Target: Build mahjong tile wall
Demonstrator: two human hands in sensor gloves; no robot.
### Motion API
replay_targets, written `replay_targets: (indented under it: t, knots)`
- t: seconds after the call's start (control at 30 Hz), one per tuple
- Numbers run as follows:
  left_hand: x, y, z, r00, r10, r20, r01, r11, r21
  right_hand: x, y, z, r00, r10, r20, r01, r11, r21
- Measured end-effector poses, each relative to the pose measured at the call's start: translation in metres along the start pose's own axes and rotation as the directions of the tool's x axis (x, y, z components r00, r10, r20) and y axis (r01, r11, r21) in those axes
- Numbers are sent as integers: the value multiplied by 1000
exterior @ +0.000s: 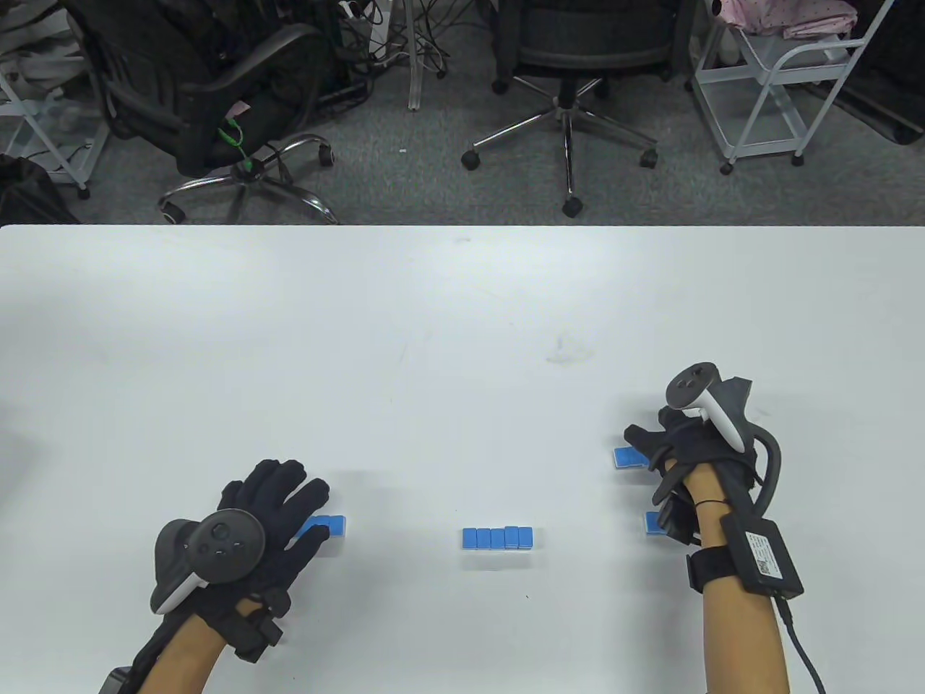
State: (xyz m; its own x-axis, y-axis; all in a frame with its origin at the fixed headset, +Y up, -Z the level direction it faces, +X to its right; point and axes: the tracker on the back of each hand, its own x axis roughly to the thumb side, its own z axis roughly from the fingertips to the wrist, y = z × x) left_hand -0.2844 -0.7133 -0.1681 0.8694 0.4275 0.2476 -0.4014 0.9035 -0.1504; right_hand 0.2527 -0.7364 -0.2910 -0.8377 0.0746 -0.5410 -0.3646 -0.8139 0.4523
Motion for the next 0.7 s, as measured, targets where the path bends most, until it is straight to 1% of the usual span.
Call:
replay_targets:
  t: [0.03, 0.1, 0.2, 0.3, 0.57, 0.7]
  knots:
    - [0, 0, 0, 1000, -1, 1, 1, 1000, 1, 0, 0, 0, 1000, 17, 5, -17, 1000, -6]
    - [0, 0, -2, 1000, 3, 2, -3, 1000, -4, 0, 0, 2, 1000, 19, 10, -20, 999, 30]
    - [2, -2, -4, 1000, 2, 8, -2, 1000, -11, 4, 3, 4, 999, 37, 9, -37, 999, 27]
    - [3, -2, -4, 1000, -3, 12, 3, 1000, -12, 12, 7, 6, 994, 107, 9, -107, 994, 24]
    - [1, -2, -3, 1000, 2, 1, -2, 1000, -11, 22, 12, 7, 986, 167, -20, -166, 985, 46]
    - [2, -2, -4, 1000, 1, 4, -1, 1000, -17, 28, 14, 7, 979, 201, -47, -199, 979, 41]
